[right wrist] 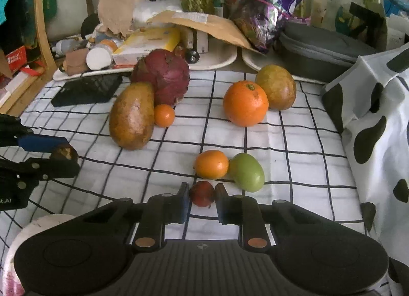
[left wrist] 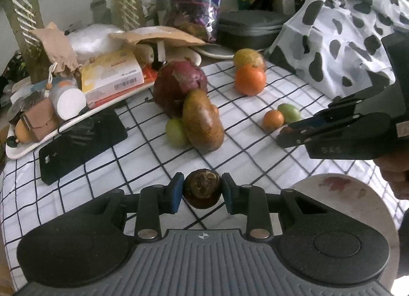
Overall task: Organize fruits
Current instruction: 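Grasp the small red fruit with the right tool while the left tool holds the brown fruit, then carry both fruits over the white floral plate and open both tools to release them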
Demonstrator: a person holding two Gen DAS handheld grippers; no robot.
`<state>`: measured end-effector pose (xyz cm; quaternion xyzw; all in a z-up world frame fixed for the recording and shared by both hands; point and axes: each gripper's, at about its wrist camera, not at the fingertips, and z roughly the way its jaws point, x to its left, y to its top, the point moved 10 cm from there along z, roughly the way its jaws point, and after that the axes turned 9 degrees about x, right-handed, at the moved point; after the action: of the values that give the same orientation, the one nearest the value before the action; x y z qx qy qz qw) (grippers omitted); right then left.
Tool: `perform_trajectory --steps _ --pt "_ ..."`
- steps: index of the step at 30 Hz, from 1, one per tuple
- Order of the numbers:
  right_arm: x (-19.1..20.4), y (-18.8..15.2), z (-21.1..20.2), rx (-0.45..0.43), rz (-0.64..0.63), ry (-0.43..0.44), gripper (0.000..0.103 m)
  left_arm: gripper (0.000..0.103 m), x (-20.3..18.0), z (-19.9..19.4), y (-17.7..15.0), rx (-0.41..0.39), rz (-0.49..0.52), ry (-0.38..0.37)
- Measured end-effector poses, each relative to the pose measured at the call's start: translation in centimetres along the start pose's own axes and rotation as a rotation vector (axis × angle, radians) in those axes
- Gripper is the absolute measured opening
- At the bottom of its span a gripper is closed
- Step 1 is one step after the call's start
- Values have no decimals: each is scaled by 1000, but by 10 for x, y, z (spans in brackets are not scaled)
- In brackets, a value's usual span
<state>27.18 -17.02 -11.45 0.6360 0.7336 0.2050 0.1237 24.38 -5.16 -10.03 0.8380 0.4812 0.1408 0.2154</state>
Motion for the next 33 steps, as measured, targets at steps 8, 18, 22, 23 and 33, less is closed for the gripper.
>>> perform_trajectory --steps 8,18,22,23,33 --pt "9 -5 -37 -68 11 44 22 31 -17 -18 -7 -18 -13 -29" --pt "36 -43 -69 -69 -28 171 22 31 -51 -27 -37 17 25 -66" --pt "48 -60 -70 -31 -66 193 22 31 -63 -24 -50 50 48 -76" --pt "52 -65 -69 -14 -78 197 22 31 -64 -23 -53 59 54 -75" --pt "69 -89 -48 70 -214 145 23 32 -70 -13 -65 89 98 -60"
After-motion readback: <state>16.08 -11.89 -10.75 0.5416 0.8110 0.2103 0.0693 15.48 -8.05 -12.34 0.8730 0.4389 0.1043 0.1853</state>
